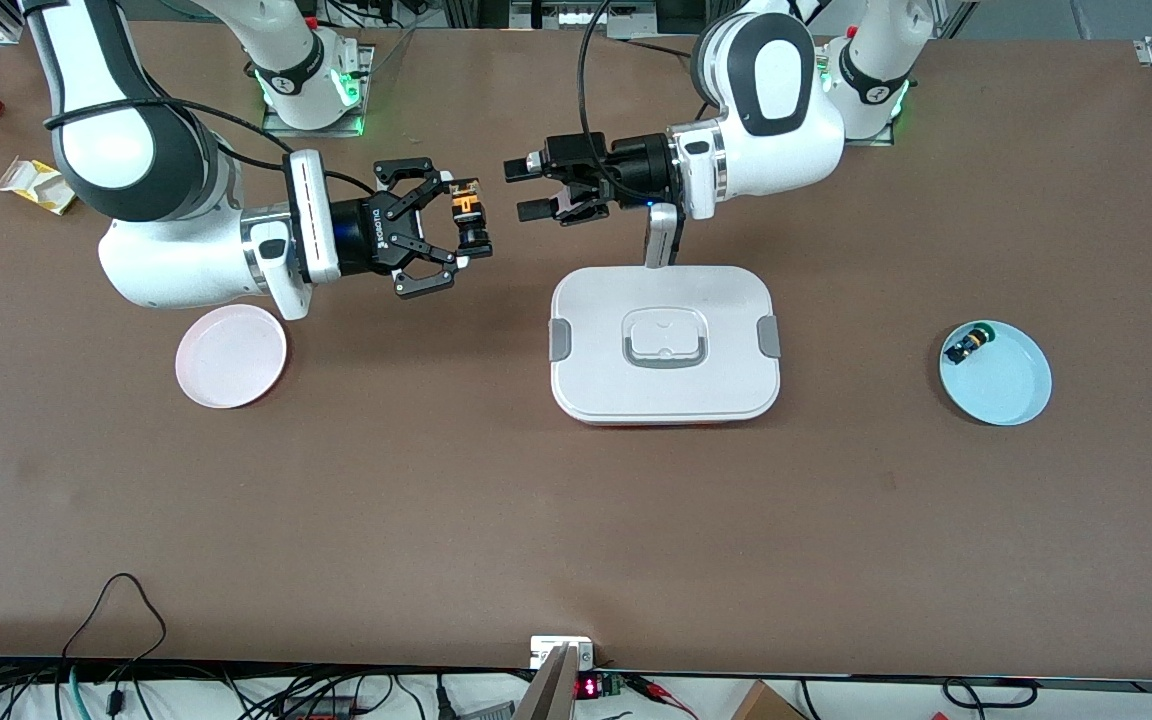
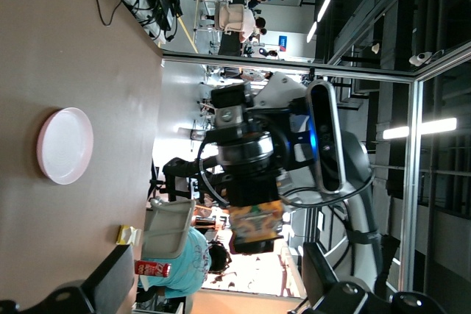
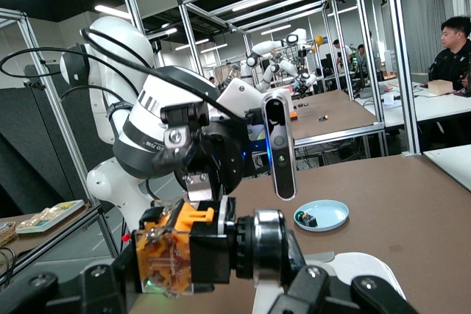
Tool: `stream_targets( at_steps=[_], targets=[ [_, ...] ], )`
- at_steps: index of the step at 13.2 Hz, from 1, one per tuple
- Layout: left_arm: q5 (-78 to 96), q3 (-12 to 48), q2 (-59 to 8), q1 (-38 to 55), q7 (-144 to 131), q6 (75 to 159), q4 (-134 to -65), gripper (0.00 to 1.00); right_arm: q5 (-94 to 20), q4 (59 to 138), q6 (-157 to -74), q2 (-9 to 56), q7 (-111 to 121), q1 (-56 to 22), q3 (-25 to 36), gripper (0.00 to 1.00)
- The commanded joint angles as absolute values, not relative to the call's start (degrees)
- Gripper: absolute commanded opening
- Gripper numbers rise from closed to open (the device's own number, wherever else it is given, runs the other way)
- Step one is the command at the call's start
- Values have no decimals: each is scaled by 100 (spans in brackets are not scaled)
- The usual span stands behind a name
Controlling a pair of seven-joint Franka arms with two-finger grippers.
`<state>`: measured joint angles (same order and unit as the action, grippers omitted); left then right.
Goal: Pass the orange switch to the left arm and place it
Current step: 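Grasp the switch with the left gripper above the white box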
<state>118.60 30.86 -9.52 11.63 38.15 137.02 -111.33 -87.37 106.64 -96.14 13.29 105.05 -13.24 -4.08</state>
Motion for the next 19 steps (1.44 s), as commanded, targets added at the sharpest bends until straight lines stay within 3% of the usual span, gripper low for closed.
stream_targets(
  at_steps=[1,4,8,11,13,15,19],
  targets=[
    [12024,3129,-1019,1195,3648,13921,-10855,100,-9131,10915,-9545,1310,10845,-1353,-413,13],
    [12015,3120,-1344,1581,3726,14702,-10294,100,-9149,10969,-9571,1257,10872,-1380,-413,9],
    [11944,3120,-1424,1617,3972,14870,-10301,97,-9158,10969,-9563,1239,10872,-1389,-422,9],
    [11953,3120,-1433,1696,3982,14915,-10275,60,-9158,11004,-9589,1195,10863,-1424,-431,9],
    [11944,3120,-1433,1696,3990,14915,-10266,52,-9158,11004,-9606,1195,10863,-1450,-431,9],
    [11944,3120,-1433,1696,3990,14915,-10257,31,-9167,11013,-9606,1195,10863,-1459,-431,9],
    [11944,3120,-1433,1679,4043,14915,-10266,19,-9158,11013,-9606,1195,10863,-1459,-431,9]
  ],
)
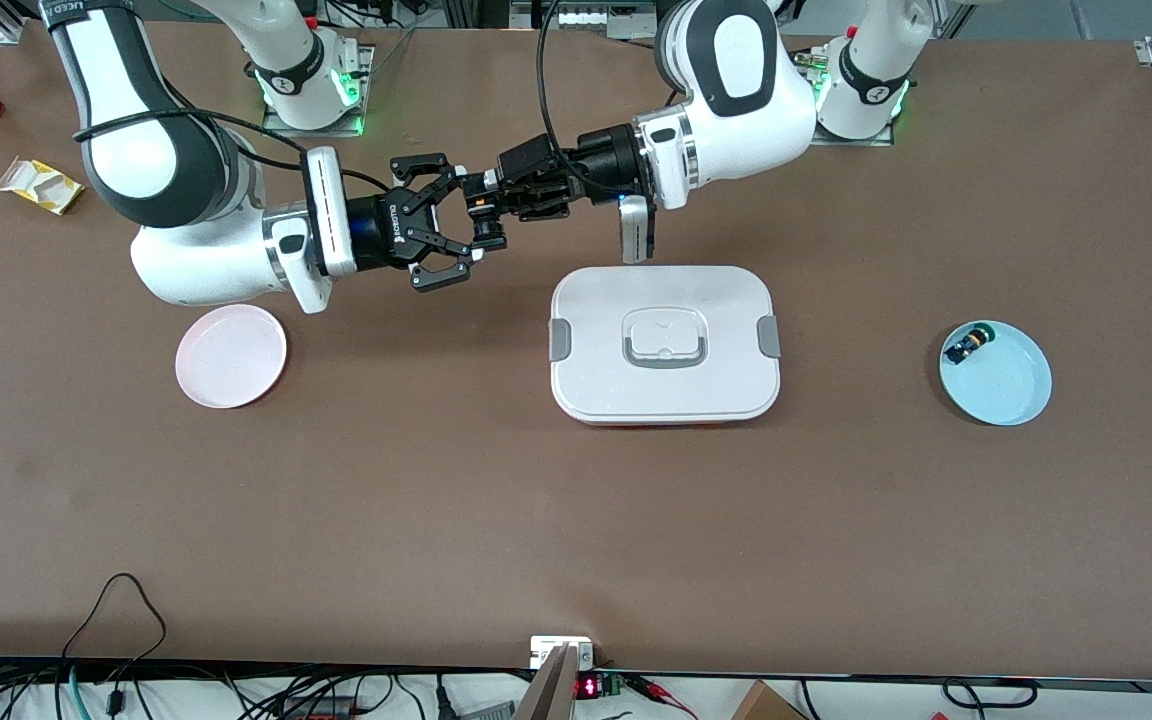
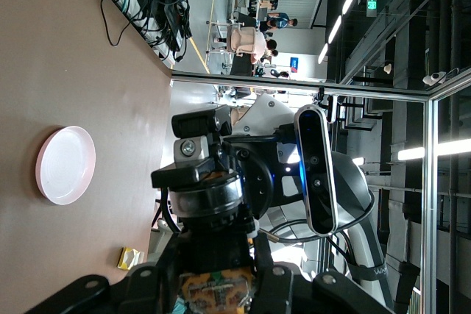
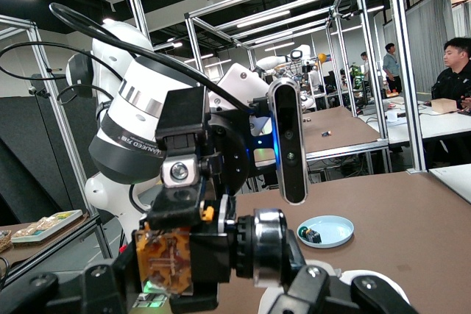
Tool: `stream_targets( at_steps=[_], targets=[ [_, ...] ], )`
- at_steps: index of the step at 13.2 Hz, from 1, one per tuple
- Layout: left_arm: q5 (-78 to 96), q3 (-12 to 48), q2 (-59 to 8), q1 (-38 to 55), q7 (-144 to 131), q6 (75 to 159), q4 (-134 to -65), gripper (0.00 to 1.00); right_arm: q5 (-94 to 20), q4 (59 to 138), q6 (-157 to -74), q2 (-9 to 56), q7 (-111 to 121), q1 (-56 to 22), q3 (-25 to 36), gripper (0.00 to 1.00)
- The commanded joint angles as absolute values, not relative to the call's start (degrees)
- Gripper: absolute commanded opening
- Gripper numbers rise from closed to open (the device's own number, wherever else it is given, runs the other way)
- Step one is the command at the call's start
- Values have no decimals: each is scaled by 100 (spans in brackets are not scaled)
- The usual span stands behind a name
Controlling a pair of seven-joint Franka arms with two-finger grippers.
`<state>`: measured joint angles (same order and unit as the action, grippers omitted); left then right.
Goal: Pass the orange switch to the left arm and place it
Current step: 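Grasp the switch with the left gripper above the white box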
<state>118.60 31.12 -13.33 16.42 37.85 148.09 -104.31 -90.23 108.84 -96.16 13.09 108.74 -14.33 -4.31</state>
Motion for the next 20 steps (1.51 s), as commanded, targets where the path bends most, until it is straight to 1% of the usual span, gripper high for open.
stream_targets(
  at_steps=[1,2,3,4,12,15,20],
  targets=[
    [11944,3120,-1433,1670,4034,14915,-10266,18,-9158,11013,-9598,1195,10863,-1459,-431,9],
    [11944,3120,-1433,1679,4025,14906,-10266,18,-9158,11013,-9589,1195,10855,-1459,-431,9],
    [11944,3120,-1433,1679,4017,14915,-10266,18,-9158,11013,-9563,1195,10846,-1459,-431,14],
    [11944,3120,-1433,1679,4017,14915,-10274,18,-9167,11021,-9545,1161,10767,-1459,-431,99],
    [11883,3094,-1441,1644,4052,14898,-10274,20,-9158,11048,-9536,1108,10767,-1441,-422,100],
    [11181,3059,-1450,1600,4025,14871,-10274,19,-9150,11109,-9527,1099,10767,-1415,-422,100],
    [11058,3050,-1468,1582,4034,14862,-10283,18,-9132,11206,-9264,1099,10758,-1205,-404,100]
  ],
)
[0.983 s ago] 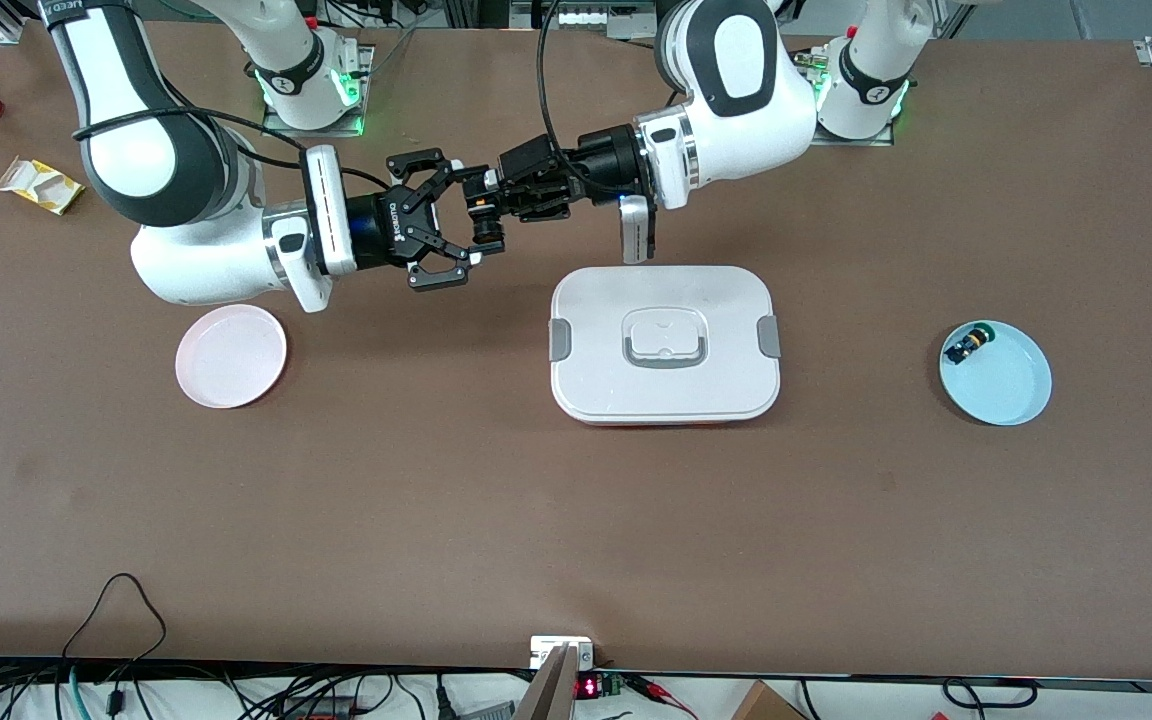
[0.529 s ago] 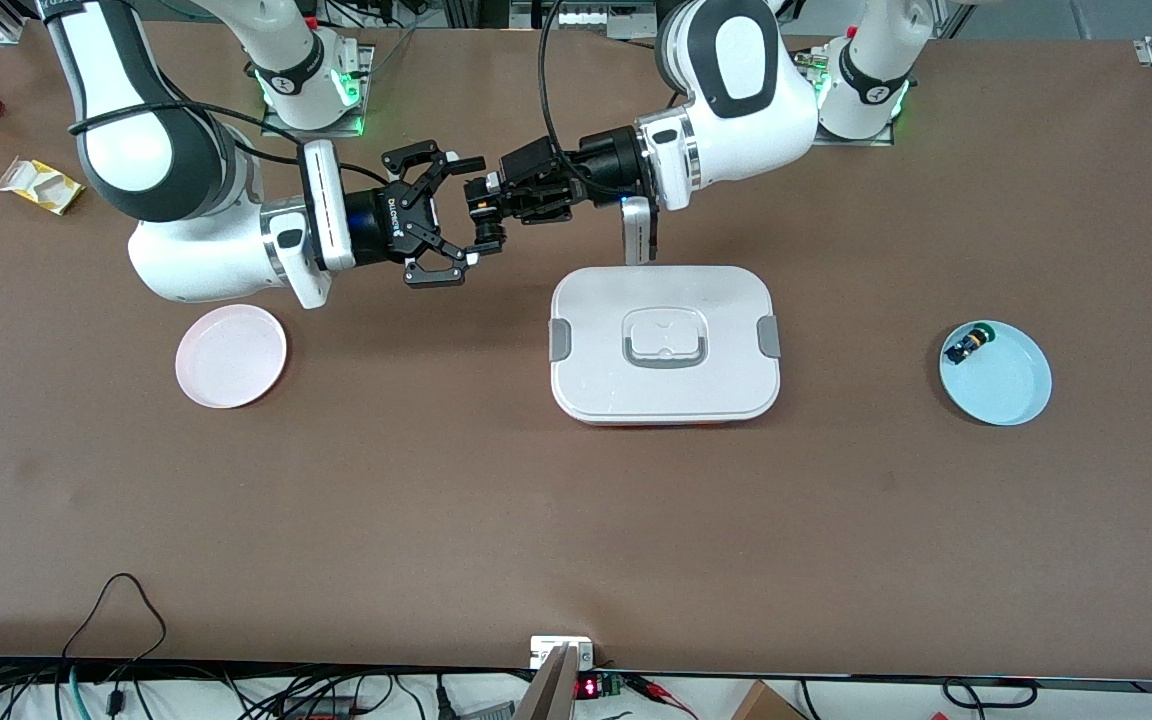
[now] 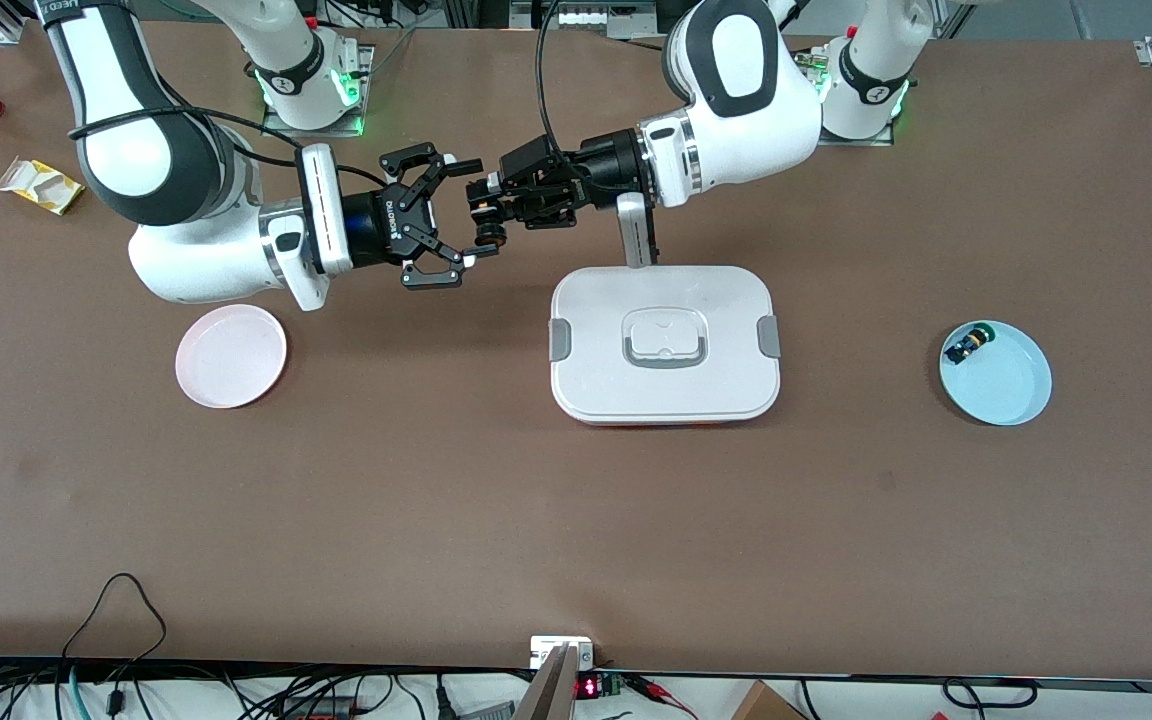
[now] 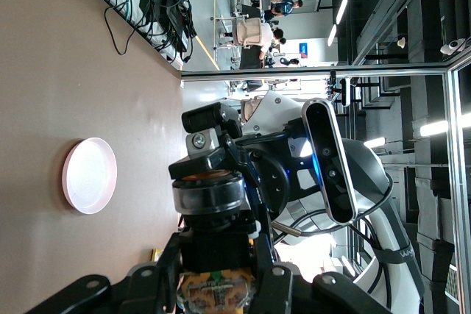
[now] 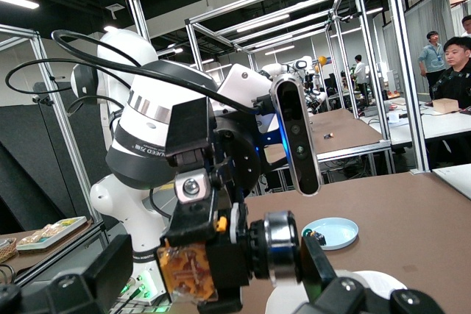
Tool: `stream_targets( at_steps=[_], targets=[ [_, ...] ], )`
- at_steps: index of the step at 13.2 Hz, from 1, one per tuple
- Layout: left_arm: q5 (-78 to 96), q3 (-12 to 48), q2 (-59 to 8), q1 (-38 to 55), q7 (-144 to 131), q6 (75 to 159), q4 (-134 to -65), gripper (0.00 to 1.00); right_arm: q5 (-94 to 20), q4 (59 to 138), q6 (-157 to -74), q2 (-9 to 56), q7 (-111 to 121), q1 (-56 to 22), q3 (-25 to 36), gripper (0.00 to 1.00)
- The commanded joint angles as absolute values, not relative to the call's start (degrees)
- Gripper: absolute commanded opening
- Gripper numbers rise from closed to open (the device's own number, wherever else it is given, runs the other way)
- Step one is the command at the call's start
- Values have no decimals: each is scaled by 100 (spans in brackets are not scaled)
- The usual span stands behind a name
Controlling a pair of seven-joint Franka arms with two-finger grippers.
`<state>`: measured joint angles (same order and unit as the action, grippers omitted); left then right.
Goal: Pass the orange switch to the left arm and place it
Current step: 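Open the right gripper while the left gripper pulls the switch away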
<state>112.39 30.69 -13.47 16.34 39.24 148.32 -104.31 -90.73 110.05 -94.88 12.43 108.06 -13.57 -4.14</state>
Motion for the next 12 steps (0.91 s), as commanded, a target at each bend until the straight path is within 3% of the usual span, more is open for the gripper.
stream_targets(
  at_steps=[1,7,12],
  targets=[
    [10909,3050,-1476,1582,4034,14862,-10283,17,-9114,11206,-9238,1099,10767,-1117,-404,100],
    [9522,3050,-1625,1381,4034,14679,-10283,17,-8702,11215,-8693,1125,10767,-441,-369,100],
    [7597,3050,-1793,555,3991,13091,-10178,17,-7771,11189,-7990,1134,9907,-62,-326,100]
  ],
)
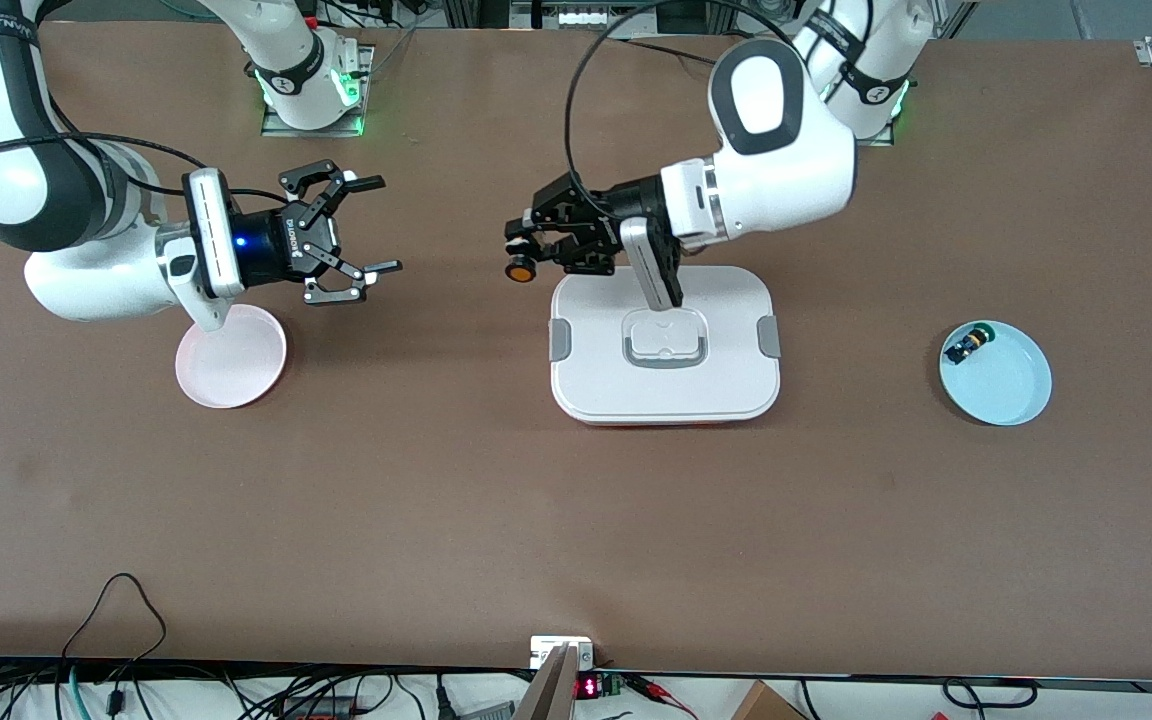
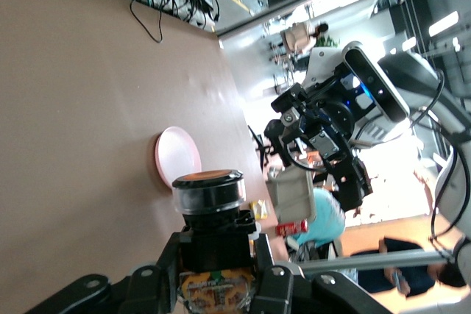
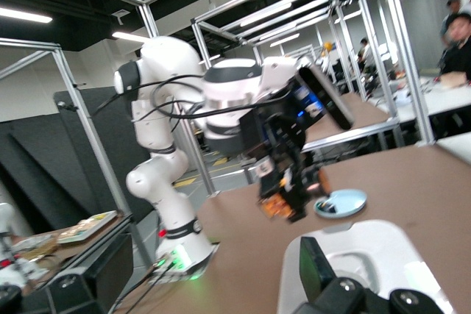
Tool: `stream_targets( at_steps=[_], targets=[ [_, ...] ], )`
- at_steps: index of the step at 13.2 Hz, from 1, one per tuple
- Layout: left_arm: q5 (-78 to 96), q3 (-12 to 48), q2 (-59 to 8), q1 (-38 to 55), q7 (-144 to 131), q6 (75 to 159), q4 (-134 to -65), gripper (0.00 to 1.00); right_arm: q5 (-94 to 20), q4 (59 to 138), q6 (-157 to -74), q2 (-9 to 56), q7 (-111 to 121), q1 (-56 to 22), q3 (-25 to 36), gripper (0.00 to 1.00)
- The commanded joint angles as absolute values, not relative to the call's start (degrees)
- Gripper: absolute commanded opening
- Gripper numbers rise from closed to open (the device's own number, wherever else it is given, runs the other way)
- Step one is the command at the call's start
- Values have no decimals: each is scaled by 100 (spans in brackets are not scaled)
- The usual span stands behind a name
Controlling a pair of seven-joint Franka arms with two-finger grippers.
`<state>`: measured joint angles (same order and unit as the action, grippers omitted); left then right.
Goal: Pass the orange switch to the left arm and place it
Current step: 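Open the right gripper while the left gripper pulls the switch away, then carry the switch with the left gripper over the light-blue dish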
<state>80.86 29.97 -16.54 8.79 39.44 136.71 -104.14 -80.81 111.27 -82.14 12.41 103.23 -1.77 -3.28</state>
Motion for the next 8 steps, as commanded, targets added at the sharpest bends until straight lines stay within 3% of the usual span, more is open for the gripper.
stream_targets(
  at_steps=[1,5,8],
  targets=[
    [7281,3041,-1802,415,3964,12756,-10178,17,-7656,11188,-7902,1108,9662,-62,-247,100],
    [5893,3032,-1802,-166,3483,11412,-9986,17,-6849,11127,-7603,1072,8275,-53,9,100],
    [4400,3032,-2177,-631,2910,10103,-9240,17,-6355,11057,-7664,1046,6931,-53,18,100]
  ],
)
